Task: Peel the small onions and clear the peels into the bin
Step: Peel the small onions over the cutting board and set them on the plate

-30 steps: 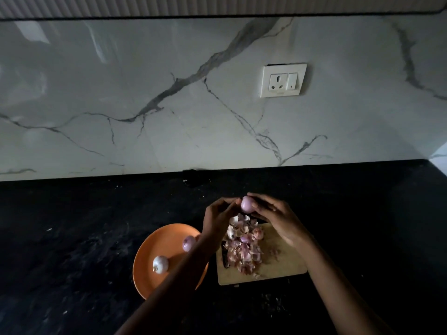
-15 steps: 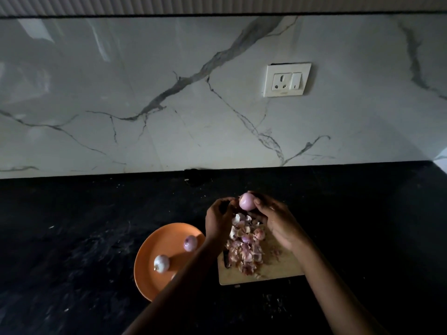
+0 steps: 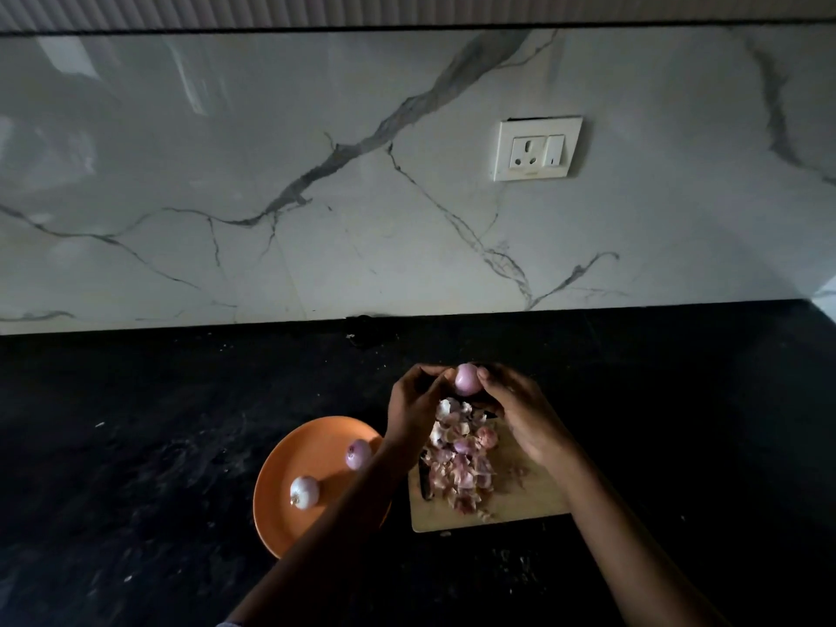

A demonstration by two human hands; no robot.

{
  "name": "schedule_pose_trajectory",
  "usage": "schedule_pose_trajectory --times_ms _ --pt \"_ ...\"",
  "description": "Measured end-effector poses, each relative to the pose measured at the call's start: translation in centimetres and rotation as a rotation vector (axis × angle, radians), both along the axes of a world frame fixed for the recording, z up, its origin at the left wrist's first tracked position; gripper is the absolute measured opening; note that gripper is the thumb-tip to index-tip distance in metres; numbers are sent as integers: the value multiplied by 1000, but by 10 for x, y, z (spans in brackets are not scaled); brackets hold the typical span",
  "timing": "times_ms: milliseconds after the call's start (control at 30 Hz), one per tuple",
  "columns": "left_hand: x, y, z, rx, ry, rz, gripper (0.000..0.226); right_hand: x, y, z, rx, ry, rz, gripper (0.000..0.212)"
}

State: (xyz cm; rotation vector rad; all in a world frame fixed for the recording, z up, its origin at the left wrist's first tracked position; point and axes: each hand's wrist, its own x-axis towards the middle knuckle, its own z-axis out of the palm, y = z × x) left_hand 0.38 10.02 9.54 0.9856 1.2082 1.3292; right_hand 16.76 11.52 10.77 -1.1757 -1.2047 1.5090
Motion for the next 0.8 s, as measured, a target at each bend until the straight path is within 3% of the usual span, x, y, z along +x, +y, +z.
schedule_pose_trajectory --times_ms 133,333,567,700,800 --pt "1 3 -8 -33 70 31 12 1 -2 -3 17 -28 -3 48" --pt "0 -1 -27 -97 312 67 30 5 0 -5 21 16 -57 39" --pt "0 1 -15 -45 248 -136 23 13 3 -7 66 -132 -72 44" --pt "-1 -1 -11 -13 101 -78 17 10 3 -5 73 -166 -106 44" --pt "0 -3 -9 4 71 -91 26 10 5 -6 42 -135 -136 48"
